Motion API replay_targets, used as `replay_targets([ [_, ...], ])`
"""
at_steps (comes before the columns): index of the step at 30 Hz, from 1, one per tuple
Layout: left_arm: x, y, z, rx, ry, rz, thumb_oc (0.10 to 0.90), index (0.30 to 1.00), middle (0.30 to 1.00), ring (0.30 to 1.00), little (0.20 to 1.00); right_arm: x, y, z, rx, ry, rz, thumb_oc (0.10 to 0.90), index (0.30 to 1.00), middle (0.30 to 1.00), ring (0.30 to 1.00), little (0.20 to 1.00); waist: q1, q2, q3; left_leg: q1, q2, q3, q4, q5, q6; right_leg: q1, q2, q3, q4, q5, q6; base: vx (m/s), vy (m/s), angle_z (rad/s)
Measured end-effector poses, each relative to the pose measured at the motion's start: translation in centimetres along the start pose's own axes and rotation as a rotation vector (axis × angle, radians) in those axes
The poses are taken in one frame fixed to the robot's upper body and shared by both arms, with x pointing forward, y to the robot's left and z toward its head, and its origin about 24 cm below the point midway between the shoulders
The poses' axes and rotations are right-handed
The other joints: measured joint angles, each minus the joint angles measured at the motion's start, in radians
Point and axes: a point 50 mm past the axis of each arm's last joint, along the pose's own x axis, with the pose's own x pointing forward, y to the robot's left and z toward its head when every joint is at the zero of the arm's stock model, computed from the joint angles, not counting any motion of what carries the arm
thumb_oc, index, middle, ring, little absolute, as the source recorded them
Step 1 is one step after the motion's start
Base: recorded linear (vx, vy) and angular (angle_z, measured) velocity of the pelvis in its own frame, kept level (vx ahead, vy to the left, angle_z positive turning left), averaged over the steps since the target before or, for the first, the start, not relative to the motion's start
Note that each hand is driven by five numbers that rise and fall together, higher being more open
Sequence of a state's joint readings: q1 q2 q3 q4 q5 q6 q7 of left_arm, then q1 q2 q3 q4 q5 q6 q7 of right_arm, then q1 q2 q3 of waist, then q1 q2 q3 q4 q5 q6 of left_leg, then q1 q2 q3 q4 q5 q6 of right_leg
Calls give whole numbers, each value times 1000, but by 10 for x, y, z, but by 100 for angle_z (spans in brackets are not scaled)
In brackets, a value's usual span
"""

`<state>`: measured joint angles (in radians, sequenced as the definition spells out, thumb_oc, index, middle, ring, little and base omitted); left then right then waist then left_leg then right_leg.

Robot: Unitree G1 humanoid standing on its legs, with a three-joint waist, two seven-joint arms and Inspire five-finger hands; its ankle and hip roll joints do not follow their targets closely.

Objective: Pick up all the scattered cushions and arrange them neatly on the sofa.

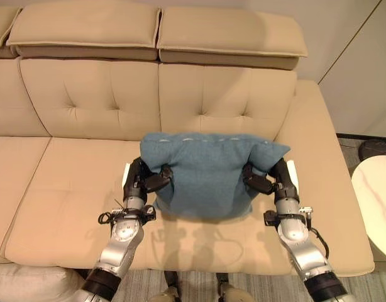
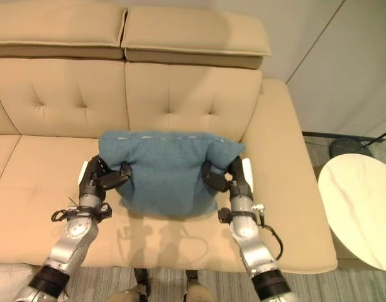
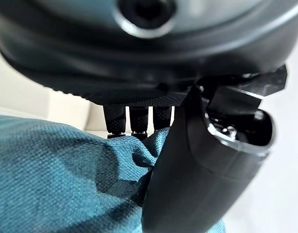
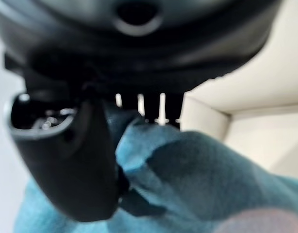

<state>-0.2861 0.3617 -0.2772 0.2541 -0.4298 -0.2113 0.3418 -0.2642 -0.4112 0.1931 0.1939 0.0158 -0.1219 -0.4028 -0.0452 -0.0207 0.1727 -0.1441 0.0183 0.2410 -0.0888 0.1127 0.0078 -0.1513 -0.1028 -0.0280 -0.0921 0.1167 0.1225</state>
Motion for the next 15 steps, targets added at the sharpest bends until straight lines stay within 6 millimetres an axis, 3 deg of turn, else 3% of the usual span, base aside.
replay_targets([
  [9,69,-18,76,42,-223,66,400,300,300,300,300,76,-4,70,-5,-196,-119,400,300,300,300,300,6,30,1,-174,3,-67,0,49,-1,-148,9,-47,0,23,-26,-90,-33,16],
  [15,87,-5,83,141,-228,123,400,300,300,300,300,85,9,73,-49,-197,-70,400,300,300,300,300,8,37,-1,-253,6,-86,0,57,-9,-225,9,-48,1,25,-29,-31,-11,1],
])
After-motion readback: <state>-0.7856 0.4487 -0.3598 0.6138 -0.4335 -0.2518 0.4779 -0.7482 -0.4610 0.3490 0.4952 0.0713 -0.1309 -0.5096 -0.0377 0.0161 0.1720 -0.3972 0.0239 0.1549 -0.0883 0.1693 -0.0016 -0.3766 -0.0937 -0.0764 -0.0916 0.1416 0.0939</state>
